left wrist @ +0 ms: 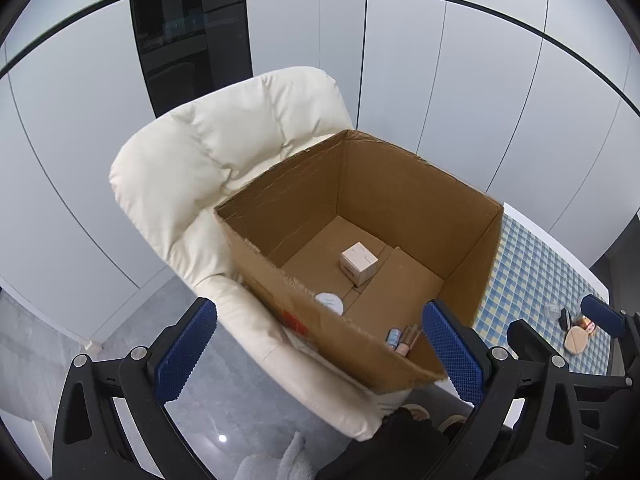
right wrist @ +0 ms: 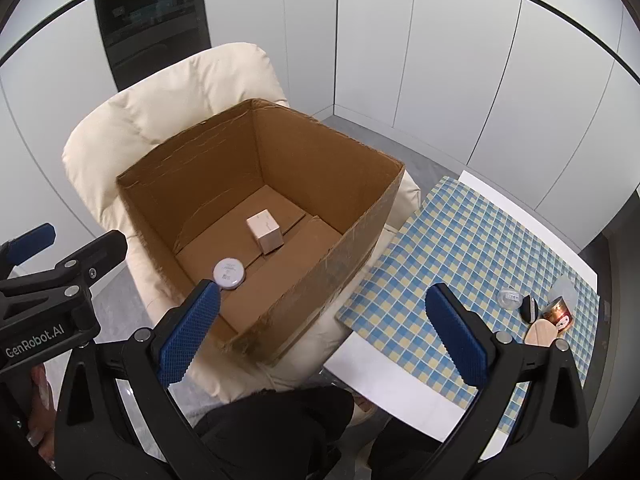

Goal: Organize objects
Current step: 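Withdraw both open tools up and away from the cardboard box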

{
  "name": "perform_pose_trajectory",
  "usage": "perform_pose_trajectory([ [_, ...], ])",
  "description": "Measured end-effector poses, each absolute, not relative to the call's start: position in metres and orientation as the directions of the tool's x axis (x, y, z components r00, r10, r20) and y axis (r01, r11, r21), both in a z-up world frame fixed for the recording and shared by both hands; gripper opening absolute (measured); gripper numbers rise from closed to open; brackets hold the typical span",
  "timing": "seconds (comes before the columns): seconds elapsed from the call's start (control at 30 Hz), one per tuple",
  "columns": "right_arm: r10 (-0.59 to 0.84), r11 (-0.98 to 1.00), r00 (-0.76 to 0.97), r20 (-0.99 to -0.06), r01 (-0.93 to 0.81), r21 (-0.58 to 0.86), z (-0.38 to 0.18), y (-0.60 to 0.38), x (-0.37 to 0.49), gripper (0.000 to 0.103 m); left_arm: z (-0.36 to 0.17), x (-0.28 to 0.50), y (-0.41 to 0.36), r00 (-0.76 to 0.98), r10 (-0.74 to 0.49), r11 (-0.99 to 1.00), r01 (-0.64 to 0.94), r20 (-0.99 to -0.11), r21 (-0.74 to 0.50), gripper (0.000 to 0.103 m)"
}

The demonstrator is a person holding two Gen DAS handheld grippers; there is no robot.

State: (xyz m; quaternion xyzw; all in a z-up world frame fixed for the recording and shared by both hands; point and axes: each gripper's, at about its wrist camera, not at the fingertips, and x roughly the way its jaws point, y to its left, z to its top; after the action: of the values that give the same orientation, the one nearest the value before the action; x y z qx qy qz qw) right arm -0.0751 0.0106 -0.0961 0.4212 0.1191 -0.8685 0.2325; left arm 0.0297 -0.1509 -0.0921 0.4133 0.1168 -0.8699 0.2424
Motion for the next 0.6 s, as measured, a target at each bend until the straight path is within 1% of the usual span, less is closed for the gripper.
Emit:
perform_pose_trajectory([
  [0.33, -0.309, -0.864, -0.555, -0.772, 0.503, -0.016, -0.077, 0.032, -0.032, 0.103, -0.080, 0.066, -0.138, -0.555, -0.312, -0.858, 0.513, -0.771, -0.022, 0.102],
  [0.6, -0.316, -0.866, -0.578, -0.752, 0.499, -0.019, -0.060, 0.051, 0.003, 0.103, -0.071, 0.095, -0.120, -0.570, -0.314, -0.873, 0.488, -0.759, -0.006, 0.102],
])
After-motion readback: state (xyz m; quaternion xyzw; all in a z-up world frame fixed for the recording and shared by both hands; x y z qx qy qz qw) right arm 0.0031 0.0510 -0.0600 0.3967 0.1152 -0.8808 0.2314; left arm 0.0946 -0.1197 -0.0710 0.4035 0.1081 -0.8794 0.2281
